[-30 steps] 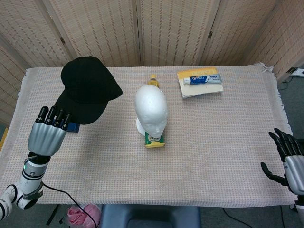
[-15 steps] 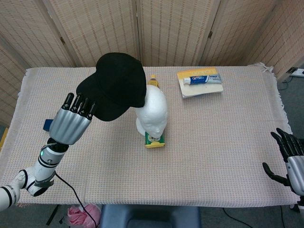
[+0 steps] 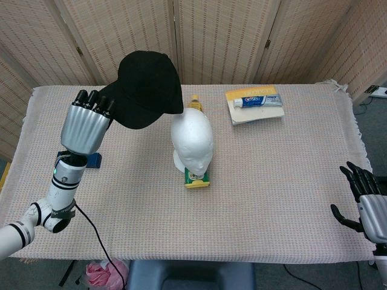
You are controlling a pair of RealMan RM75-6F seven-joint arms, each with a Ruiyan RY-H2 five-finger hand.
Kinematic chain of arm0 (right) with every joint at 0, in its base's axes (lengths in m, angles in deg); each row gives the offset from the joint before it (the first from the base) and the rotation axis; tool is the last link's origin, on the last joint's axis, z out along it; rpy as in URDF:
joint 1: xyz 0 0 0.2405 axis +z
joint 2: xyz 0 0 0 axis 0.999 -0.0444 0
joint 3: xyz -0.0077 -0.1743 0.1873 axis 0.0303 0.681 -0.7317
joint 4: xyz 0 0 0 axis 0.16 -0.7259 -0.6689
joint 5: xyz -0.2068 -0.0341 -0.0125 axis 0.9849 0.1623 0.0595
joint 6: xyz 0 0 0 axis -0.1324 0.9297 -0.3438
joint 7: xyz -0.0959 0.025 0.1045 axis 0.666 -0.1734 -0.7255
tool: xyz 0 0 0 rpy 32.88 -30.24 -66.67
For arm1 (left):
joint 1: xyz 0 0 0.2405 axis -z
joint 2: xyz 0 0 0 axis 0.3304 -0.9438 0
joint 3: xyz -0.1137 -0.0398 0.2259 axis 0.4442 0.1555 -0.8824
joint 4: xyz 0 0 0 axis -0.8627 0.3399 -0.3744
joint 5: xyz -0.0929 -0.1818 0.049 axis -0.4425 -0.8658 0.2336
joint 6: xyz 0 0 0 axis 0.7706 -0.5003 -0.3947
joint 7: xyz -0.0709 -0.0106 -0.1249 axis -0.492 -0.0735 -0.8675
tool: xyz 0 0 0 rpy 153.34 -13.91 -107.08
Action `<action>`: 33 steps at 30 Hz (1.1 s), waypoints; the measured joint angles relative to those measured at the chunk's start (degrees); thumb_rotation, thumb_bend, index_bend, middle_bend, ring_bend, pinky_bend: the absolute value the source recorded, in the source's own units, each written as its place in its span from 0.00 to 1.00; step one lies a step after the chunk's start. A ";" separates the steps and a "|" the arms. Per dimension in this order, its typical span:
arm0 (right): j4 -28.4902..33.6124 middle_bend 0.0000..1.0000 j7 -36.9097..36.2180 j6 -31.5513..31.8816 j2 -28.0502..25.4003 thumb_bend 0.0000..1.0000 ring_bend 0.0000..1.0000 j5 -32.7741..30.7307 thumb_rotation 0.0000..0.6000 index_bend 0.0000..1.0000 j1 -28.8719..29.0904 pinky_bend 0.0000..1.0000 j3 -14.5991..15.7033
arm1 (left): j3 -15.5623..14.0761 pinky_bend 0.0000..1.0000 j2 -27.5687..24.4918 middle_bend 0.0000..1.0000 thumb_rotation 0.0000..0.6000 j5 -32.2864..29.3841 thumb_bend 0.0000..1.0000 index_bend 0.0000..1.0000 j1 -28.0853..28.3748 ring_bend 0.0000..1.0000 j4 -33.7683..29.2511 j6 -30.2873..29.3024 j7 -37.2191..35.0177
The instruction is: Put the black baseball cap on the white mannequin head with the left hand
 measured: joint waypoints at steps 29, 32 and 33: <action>-0.83 0.00 -4.53 1.33 -1.36 0.27 0.00 2.50 1.00 0.00 -0.17 0.00 0.35 | 0.68 0.62 3.80 0.74 1.00 -10.40 0.40 0.66 8.69 0.56 -13.00 7.10 20.56; -1.02 0.00 -5.71 1.81 -1.72 0.27 0.00 3.32 1.00 0.00 -0.36 0.00 0.62 | -0.37 0.62 4.70 0.74 1.00 -10.54 0.39 0.66 8.79 0.56 -15.32 6.60 24.34; -1.10 0.00 -6.20 2.11 -1.88 0.27 0.00 3.75 1.00 0.00 -0.46 0.00 0.74 | -0.73 0.62 5.02 0.74 1.00 -10.64 0.39 0.65 8.76 0.56 -15.97 6.41 25.44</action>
